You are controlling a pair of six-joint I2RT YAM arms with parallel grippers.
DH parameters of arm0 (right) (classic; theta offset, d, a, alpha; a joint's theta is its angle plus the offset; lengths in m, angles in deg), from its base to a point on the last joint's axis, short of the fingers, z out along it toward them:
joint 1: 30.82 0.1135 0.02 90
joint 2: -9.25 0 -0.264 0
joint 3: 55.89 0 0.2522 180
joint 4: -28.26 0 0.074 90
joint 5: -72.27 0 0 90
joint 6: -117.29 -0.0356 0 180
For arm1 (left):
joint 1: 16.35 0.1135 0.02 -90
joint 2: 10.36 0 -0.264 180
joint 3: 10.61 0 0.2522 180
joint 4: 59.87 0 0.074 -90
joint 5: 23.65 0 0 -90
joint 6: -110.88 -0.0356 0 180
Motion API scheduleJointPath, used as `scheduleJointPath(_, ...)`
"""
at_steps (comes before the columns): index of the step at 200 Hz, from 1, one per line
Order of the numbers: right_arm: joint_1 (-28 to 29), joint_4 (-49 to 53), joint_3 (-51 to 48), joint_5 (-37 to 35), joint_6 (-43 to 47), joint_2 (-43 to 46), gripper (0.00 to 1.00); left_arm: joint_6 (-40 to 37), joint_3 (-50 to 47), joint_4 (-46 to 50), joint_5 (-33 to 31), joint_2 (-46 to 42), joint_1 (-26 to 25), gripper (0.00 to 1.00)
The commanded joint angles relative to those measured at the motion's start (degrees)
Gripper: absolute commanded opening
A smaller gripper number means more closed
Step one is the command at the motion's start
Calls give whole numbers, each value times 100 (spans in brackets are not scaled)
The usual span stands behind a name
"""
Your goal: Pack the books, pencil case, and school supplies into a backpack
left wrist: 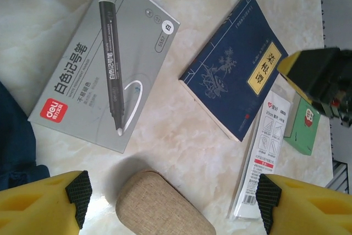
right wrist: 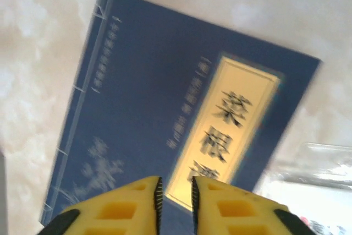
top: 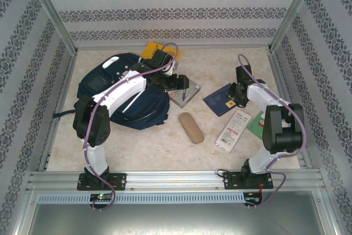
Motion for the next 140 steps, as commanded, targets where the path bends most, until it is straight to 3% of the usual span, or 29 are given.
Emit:
scheduleJointPath(1, 160, -19, 827, 52, 65, -600, 19, -32, 165, 78, -158, 38, -28, 81)
scheduleJointPath(29, 472, 218, 1455, 57, 22, -1335, 17, -58, 139, 175, -286, -3, -24, 82)
scheduleJointPath(65, 669, 232, 1529, 314, -187, -1784, 16, -47, 62, 179, -371, -80, -23, 82)
scheduleJointPath(140, 1499, 197, 1039, 801, -236, -1600, 15, 77, -148, -33, -330, -63, -22, 80)
